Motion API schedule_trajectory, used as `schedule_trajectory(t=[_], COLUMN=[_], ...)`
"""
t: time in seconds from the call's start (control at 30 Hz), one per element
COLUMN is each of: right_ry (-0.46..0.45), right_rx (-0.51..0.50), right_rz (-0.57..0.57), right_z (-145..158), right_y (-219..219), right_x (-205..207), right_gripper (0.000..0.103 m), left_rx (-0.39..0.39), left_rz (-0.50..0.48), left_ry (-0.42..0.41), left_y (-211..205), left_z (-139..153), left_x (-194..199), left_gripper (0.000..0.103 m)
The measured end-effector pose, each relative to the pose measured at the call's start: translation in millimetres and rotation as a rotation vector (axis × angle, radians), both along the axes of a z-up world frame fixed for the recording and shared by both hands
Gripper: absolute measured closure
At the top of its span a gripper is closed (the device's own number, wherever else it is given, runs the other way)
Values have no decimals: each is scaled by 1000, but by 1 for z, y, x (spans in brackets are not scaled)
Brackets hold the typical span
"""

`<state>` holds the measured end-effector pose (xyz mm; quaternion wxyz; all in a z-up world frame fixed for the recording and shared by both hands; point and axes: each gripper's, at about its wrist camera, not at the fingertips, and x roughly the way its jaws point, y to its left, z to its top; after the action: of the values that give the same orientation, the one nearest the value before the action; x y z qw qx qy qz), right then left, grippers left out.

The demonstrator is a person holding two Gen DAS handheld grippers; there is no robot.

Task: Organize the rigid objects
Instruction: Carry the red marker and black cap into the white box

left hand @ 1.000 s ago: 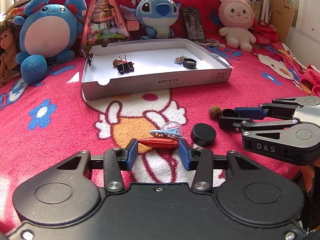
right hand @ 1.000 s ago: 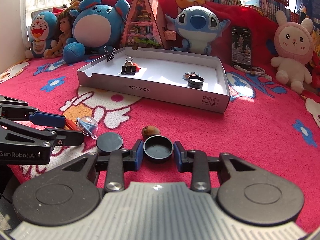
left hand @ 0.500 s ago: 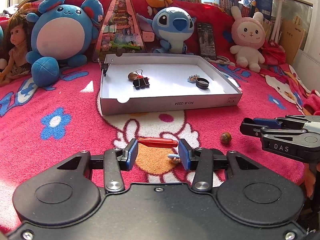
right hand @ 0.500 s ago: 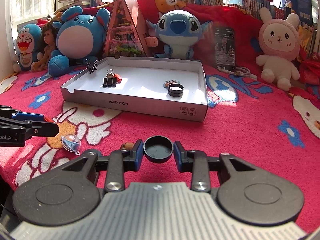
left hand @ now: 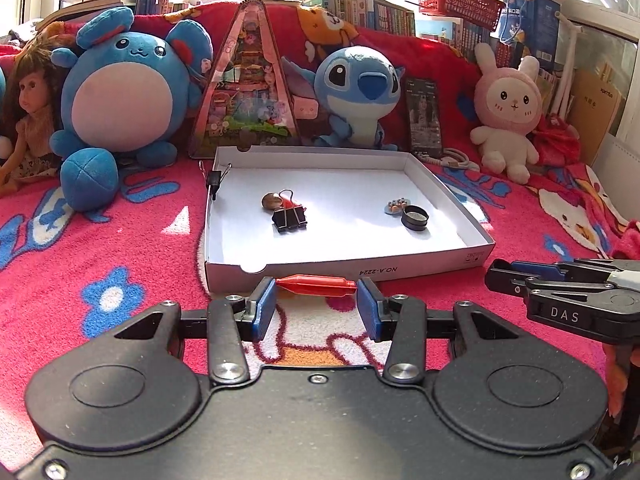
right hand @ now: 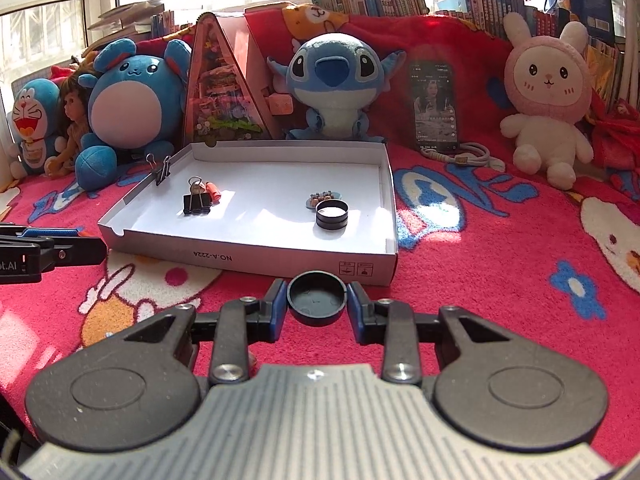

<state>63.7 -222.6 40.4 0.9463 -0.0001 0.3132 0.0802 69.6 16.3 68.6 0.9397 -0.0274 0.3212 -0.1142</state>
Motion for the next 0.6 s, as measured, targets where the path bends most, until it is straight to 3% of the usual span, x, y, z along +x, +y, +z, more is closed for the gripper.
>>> schedule_trajectory(t=[0.1, 0.3, 0.43, 0.6], right_ry=[10, 65, 94, 170], right_rx=[-5, 14, 29, 22], right_rz=[11, 14, 6, 18], right_z=[4, 27, 38, 36], right_y=[0, -11, -14, -6], right_x=[9, 46, 76, 111], right_gripper=[65, 65, 65, 65], left_rx=[-11, -64, -106, -73], left_rz=[-29, 1, -1, 3], left_ry=[8, 54, 135, 179], left_y=[1, 15, 14, 0], left_z=[6, 21, 16, 2], left_x=[15, 64, 94, 119], left_gripper=[61, 61, 61, 61])
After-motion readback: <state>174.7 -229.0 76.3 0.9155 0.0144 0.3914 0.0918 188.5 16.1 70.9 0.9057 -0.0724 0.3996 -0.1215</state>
